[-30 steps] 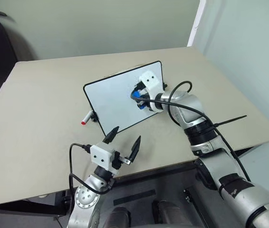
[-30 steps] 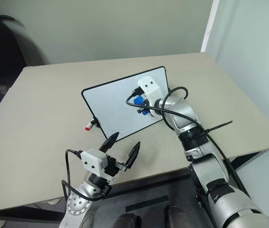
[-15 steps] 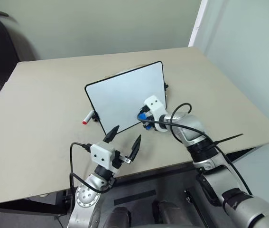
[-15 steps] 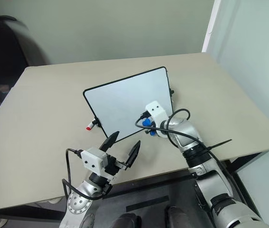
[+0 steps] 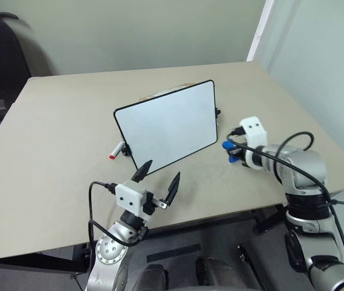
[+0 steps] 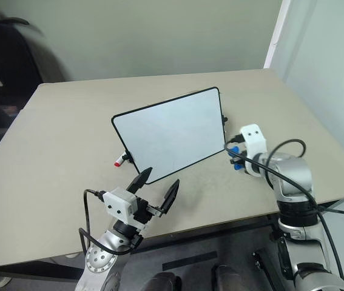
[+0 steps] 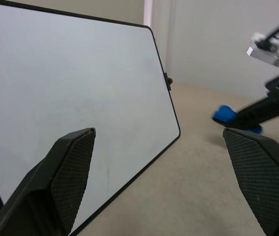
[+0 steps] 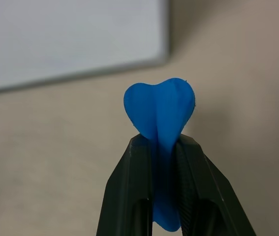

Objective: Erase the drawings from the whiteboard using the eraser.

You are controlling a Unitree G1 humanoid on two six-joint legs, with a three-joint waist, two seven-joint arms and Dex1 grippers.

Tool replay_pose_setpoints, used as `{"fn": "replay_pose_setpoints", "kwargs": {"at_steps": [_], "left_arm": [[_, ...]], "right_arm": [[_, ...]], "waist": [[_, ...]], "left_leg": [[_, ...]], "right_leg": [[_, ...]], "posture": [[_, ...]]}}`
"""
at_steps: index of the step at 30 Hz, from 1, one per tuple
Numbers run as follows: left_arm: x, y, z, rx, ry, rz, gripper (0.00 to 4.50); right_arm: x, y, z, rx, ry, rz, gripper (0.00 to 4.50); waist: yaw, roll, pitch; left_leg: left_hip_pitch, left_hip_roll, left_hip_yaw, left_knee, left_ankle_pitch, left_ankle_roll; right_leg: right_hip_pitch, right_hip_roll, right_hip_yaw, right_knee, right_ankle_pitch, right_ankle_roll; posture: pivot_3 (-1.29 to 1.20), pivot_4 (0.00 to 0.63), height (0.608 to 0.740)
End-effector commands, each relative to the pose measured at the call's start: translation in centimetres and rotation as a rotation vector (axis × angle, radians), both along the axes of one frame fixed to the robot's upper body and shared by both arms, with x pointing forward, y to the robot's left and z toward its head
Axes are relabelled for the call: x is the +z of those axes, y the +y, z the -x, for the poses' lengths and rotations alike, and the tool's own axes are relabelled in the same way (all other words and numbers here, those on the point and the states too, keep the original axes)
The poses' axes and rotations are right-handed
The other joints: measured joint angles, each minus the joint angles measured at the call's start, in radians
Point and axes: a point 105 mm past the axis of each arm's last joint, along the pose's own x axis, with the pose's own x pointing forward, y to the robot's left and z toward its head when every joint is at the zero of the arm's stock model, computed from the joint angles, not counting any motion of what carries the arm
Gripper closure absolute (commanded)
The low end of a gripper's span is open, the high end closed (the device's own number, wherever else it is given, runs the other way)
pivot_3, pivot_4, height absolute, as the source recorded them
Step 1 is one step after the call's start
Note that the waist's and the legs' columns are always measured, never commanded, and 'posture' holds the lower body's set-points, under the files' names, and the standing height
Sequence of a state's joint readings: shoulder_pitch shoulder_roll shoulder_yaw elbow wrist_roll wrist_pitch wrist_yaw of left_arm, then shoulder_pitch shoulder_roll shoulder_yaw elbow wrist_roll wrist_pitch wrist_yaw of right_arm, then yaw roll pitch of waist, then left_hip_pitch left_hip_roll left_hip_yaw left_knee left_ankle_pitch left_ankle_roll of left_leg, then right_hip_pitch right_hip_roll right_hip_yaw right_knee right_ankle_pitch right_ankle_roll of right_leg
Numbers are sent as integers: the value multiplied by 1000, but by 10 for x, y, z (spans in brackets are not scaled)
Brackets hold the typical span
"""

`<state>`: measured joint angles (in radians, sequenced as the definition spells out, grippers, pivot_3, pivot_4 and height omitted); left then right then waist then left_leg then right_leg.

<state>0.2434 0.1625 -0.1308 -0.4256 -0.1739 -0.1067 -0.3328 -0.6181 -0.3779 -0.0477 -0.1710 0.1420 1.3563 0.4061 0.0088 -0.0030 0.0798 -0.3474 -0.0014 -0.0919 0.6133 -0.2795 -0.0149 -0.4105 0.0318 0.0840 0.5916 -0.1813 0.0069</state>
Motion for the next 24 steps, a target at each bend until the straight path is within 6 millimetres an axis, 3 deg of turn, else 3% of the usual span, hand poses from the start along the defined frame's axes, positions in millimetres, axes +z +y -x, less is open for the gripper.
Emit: {"fn": "replay_pose_setpoints", "kwargs": {"at_steps": [1, 8, 12, 19, 24], "left_arm": [[8, 0, 2, -15, -31, 8, 0], [10, 8, 5, -2, -29, 2, 0], [12, 11, 9, 11, -28, 5, 0], [19, 7, 22, 19, -37, 21, 0], [19, 8, 24, 25, -31, 19, 0]], "right_arm": [[3, -11, 0, -42, -32, 32, 3498], [1, -17, 2, -66, -40, 79, 1201], [11, -18, 2, -88, -91, 111, 1201], [41, 18, 27, 102, -221, -26, 1201], [43, 35, 40, 167, -307, -132, 1201]], "waist": [[-3, 0, 0], [-3, 1, 1], [-2, 1, 1], [-3, 1, 1], [-2, 1, -2]], "left_leg": [[1, 0, 0, 0, 0, 0], [0, 0, 0, -1, 0, 0], [0, 0, 0, -1, 0, 0], [-1, 0, 0, -1, 0, 0], [1, 0, -1, 0, -1, 2]], "right_leg": [[0, 0, 0, 0, 0, 0], [0, 0, 0, 0, -1, 2], [0, 0, 0, 0, -2, 3], [0, 0, 0, 0, -5, 5], [4, 0, 0, 0, -11, 5]], "posture": [[0, 150, 739], [0, 150, 739], [0, 150, 739], [0, 150, 739], [0, 150, 739]]}}
